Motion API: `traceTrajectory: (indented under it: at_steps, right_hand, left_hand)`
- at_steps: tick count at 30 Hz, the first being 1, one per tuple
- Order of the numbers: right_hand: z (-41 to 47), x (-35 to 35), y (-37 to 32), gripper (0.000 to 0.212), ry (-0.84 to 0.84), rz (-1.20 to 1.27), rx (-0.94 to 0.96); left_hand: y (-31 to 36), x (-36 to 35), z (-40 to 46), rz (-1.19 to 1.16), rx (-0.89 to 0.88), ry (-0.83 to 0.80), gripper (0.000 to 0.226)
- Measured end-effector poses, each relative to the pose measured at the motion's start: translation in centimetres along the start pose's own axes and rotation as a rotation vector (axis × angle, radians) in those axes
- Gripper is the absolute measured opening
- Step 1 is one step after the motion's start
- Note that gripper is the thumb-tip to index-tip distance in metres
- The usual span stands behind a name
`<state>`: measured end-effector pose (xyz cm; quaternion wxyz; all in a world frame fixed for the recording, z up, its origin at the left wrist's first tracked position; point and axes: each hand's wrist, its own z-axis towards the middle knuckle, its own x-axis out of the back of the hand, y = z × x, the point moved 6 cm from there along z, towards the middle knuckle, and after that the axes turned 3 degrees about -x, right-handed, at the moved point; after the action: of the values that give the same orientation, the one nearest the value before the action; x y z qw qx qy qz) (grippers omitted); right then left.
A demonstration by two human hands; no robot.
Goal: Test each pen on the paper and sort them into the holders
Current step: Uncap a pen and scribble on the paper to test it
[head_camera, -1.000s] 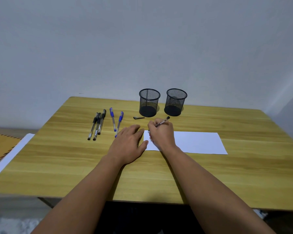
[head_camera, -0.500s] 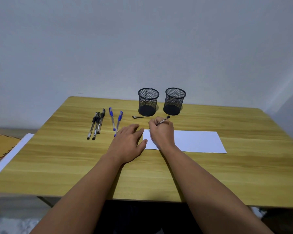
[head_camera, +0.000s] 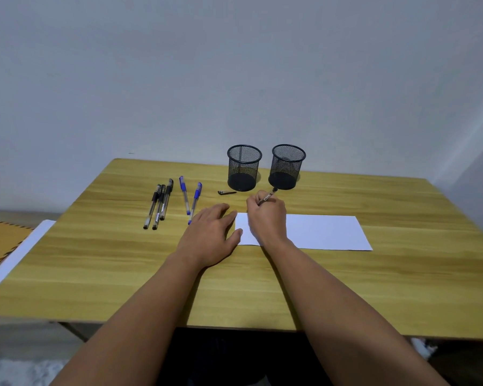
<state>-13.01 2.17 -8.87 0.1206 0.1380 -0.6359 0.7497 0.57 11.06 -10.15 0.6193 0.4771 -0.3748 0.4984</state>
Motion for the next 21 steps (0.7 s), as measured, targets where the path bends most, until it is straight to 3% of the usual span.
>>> traceTrajectory:
  at_steps: [6, 16, 18, 21]
  right_hand:
    - [0.3, 1.1, 0.4, 0.038, 0.014, 0.137, -0.159]
    - [-0.4, 0.6, -0.3, 0.047, -0.026, 0.032, -0.043]
    - [-0.5, 0.7, -0.2, 0.044, 0.0, 0.052, -0.089]
    - [0.2, 1.5, 0.0, 0.036, 0.011, 0.271, -0.266]
  left_hand:
    - [0.3, 0.4, 0.0, -0.018, 0.01, -0.014, 0.06]
    - [0.3, 0.0, 0.1, 0.017, -0.01, -0.044, 0.067]
    - [0.3, 0.1, 0.1, 0.016, -0.006, -0.044, 0.065]
    - [0.6, 0.5, 0.0, 0.009, -0.011, -0.048, 0.065]
